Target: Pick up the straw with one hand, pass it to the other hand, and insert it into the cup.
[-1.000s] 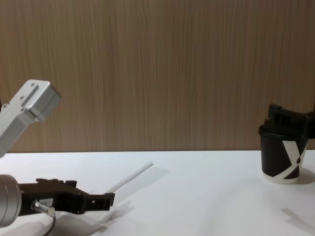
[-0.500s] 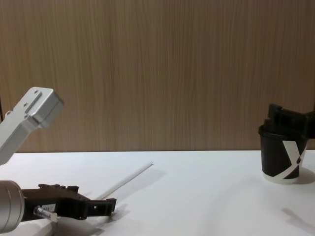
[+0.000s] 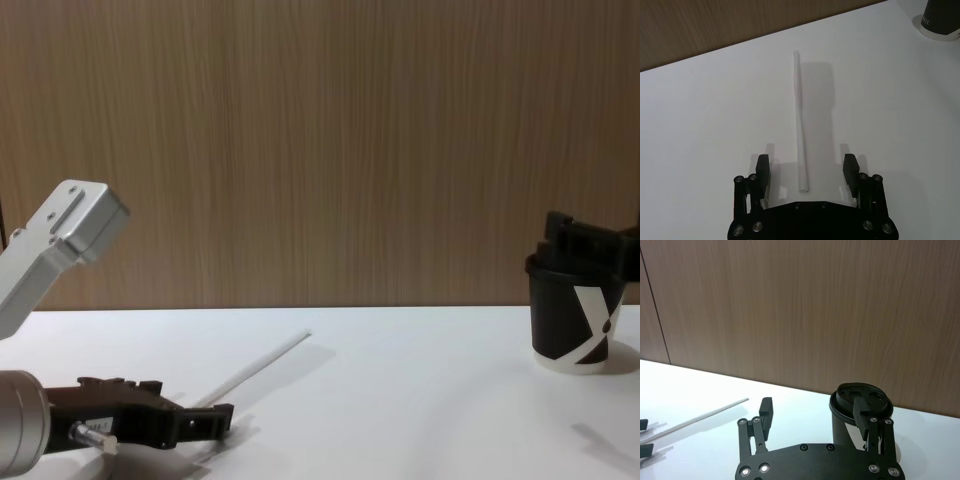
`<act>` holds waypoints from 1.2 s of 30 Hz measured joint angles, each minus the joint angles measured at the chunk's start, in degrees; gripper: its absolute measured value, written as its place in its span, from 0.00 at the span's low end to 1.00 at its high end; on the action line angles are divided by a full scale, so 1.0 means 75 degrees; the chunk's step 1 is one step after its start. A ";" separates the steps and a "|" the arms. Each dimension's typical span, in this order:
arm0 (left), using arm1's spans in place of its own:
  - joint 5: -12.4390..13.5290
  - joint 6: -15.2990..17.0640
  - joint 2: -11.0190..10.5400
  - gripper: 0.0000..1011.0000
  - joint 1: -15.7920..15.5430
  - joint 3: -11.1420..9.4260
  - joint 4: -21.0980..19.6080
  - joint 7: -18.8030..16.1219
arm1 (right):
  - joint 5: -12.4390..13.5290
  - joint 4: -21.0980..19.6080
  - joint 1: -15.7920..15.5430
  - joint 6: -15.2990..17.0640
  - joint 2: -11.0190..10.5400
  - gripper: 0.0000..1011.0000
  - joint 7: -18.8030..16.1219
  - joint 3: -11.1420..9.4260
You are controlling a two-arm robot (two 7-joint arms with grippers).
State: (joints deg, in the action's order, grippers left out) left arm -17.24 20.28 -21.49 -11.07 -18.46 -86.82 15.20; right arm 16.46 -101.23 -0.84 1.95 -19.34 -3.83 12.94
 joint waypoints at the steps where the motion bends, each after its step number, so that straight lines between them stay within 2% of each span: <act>1: 0.0002 -0.0001 0.0002 0.93 0.0002 0.0002 0.0000 -0.0001 | 0.0000 0.0000 0.0000 0.0000 0.0000 0.99 0.0000 0.0000; 8: 0.0016 -0.0006 0.0021 0.75 0.0016 0.0019 0.0000 -0.0009 | 0.0000 0.0000 0.0000 0.0000 0.0000 0.99 0.0000 0.0000; 28: 0.0031 -0.0009 0.0040 0.09 0.0033 0.0040 -0.0006 -0.0026 | 0.0000 0.0000 0.0000 0.0000 0.0000 0.99 0.0000 0.0000; 36: 0.0031 -0.0009 0.0044 0.00 0.0035 0.0041 -0.0007 -0.0026 | 0.0000 0.0000 0.0000 0.0000 0.0000 0.99 0.0000 0.0000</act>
State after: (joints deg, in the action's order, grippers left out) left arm -17.00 20.21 -21.16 -10.81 -18.15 -86.87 15.00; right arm 16.46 -101.23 -0.84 1.95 -19.34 -3.83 12.94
